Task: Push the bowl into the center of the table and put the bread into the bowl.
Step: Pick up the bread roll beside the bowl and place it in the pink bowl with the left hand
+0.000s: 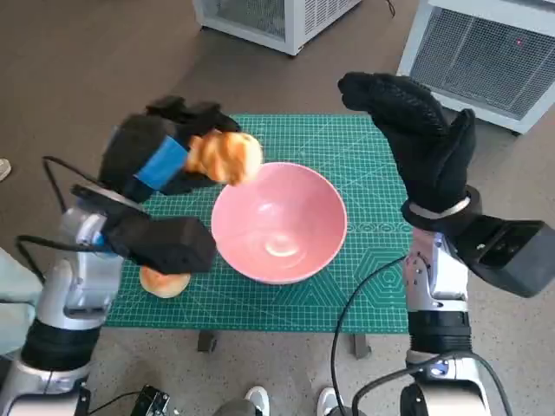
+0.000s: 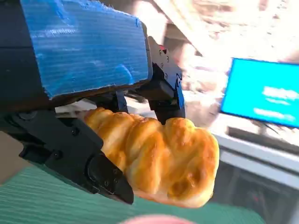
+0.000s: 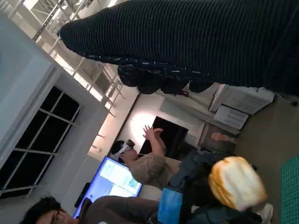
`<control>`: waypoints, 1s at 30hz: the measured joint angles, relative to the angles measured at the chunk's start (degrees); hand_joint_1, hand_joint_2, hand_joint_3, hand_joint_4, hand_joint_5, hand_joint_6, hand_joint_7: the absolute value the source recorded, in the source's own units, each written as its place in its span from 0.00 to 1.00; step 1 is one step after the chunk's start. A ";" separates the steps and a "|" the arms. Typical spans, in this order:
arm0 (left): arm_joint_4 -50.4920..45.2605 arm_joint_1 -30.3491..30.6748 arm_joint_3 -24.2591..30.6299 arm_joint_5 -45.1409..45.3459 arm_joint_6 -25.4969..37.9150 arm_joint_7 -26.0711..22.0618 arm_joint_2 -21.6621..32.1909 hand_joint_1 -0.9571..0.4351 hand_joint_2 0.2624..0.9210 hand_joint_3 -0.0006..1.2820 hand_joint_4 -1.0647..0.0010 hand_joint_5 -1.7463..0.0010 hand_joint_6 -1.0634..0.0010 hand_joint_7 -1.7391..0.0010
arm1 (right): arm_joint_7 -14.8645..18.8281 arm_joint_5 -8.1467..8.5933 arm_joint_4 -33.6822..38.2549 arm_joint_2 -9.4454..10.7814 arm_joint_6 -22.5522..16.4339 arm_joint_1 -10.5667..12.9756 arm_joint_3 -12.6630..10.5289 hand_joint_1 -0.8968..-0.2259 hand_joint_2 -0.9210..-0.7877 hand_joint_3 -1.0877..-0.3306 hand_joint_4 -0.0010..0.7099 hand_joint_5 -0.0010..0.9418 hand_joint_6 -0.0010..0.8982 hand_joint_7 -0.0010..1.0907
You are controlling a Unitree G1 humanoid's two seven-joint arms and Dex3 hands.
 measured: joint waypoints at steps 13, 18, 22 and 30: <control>5.50 -0.32 -6.85 4.45 -4.85 -0.52 -3.91 0.69 0.99 0.01 0.26 0.40 0.37 0.35 | 0.05 0.08 -0.69 -0.02 0.18 0.75 -0.01 0.29 0.00 0.24 0.23 0.01 0.00 0.51; 8.78 -0.62 -8.60 5.94 -6.01 -0.65 -4.89 0.69 0.99 0.02 0.28 0.40 0.37 0.34 | 0.05 0.09 -0.97 -0.08 0.45 1.01 -0.09 0.29 0.00 0.24 0.23 0.01 0.00 0.50; 10.69 -0.94 -9.38 6.72 -6.35 -1.06 -5.44 0.69 1.00 0.03 0.31 0.39 0.37 0.32 | 0.05 0.09 -1.12 -0.12 0.47 1.03 -0.14 0.29 0.00 0.25 0.23 0.01 0.00 0.50; 12.71 -1.50 -10.63 8.29 -5.94 -2.31 -6.27 0.69 1.00 0.05 0.34 0.35 0.40 0.32 | 0.04 0.09 -1.22 -0.31 0.48 1.08 -0.22 0.28 0.00 0.27 0.23 0.01 0.00 0.50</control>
